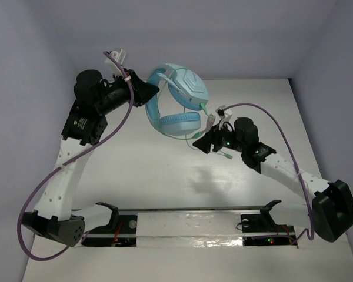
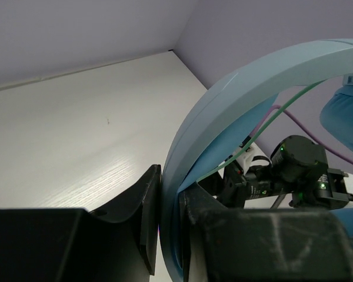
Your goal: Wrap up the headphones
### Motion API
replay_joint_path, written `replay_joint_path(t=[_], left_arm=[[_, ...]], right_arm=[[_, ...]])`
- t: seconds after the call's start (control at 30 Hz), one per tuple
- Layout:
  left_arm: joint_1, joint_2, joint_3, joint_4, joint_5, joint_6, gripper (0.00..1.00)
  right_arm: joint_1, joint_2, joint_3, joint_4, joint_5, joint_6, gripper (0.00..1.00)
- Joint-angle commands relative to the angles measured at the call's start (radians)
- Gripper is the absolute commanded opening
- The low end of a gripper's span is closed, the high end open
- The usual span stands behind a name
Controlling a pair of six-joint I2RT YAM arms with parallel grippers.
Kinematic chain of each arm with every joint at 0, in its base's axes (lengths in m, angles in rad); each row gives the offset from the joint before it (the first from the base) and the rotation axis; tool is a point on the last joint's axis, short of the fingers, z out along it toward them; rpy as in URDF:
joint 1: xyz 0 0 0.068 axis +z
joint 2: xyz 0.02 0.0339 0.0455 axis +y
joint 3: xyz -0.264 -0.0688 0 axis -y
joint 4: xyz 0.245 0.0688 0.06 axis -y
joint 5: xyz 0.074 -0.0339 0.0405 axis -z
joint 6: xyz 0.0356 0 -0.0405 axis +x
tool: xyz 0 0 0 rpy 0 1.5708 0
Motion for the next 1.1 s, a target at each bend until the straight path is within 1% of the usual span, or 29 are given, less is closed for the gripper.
replay_joint_path(t=[0.0, 0.1, 0.2, 0.23, 0.3, 0.33, 0.43, 0.47, 0.53, 0.57, 0.6, 0.63, 0.7, 0.77, 0.87, 0.97, 1.07], left_arm=[[0.005, -0.007, 0.069, 0.108, 0.052, -0.075, 0.00], [0.005, -0.008, 0.083, 0.086, 0.037, -0.062, 0.00], [0.025, 0.006, 0.114, 0.074, 0.036, -0.061, 0.00], [0.025, 0.010, 0.131, 0.072, 0.040, -0.059, 0.00], [0.025, 0.027, 0.141, 0.069, 0.035, -0.058, 0.00], [0.025, 0.030, 0.144, 0.069, 0.033, -0.053, 0.00], [0.025, 0.049, 0.157, 0.063, 0.027, -0.044, 0.00], [0.025, 0.050, 0.164, 0.055, 0.017, -0.035, 0.00], [0.025, 0.053, 0.166, 0.046, 0.013, -0.030, 0.00], [0.025, 0.050, 0.164, 0.043, 0.007, -0.027, 0.00], [0.025, 0.049, 0.164, 0.040, 0.004, -0.029, 0.00], [0.025, 0.049, 0.161, 0.040, 0.006, -0.029, 0.00], [0.025, 0.047, 0.157, 0.048, 0.010, -0.033, 0.00], [0.025, 0.047, 0.163, 0.051, 0.013, -0.035, 0.00], [0.035, 0.052, 0.190, 0.042, 0.018, -0.032, 0.00], [0.035, 0.056, 0.209, 0.032, 0.024, -0.032, 0.00], [0.035, 0.058, 0.221, 0.026, 0.030, -0.032, 0.00]], right_arm=[[-0.004, 0.010, 0.017, 0.046, -0.007, -0.012, 0.67], [-0.004, 0.033, 0.026, 0.052, -0.051, -0.009, 0.58], [-0.004, 0.038, 0.017, 0.032, -0.075, -0.002, 0.54], [0.005, 0.029, 0.014, 0.026, -0.070, -0.002, 0.55], [0.005, -0.009, -0.013, 0.044, 0.034, 0.045, 0.58], [0.005, -0.054, -0.018, 0.050, 0.074, 0.059, 0.60], [0.005, -0.097, 0.040, 0.012, 0.168, 0.100, 0.59], [0.005, -0.106, 0.061, -0.006, 0.218, 0.103, 0.59], [0.005, -0.135, 0.094, -0.026, 0.272, 0.106, 0.59], [0.005, -0.173, 0.103, -0.032, 0.316, 0.097, 0.60], [0.005, -0.192, 0.111, -0.052, 0.323, 0.071, 0.60], [0.005, -0.212, 0.117, -0.060, 0.309, 0.054, 0.62], [0.005, -0.249, 0.134, -0.087, 0.210, 0.025, 0.65], [0.005, -0.257, 0.131, -0.109, 0.089, 0.021, 0.70], [0.015, -0.247, 0.115, -0.182, 0.027, -0.010, 0.73], [0.034, -0.244, 0.098, -0.200, 0.063, -0.013, 0.76], [0.044, -0.224, 0.126, -0.256, 0.132, -0.044, 0.77]])
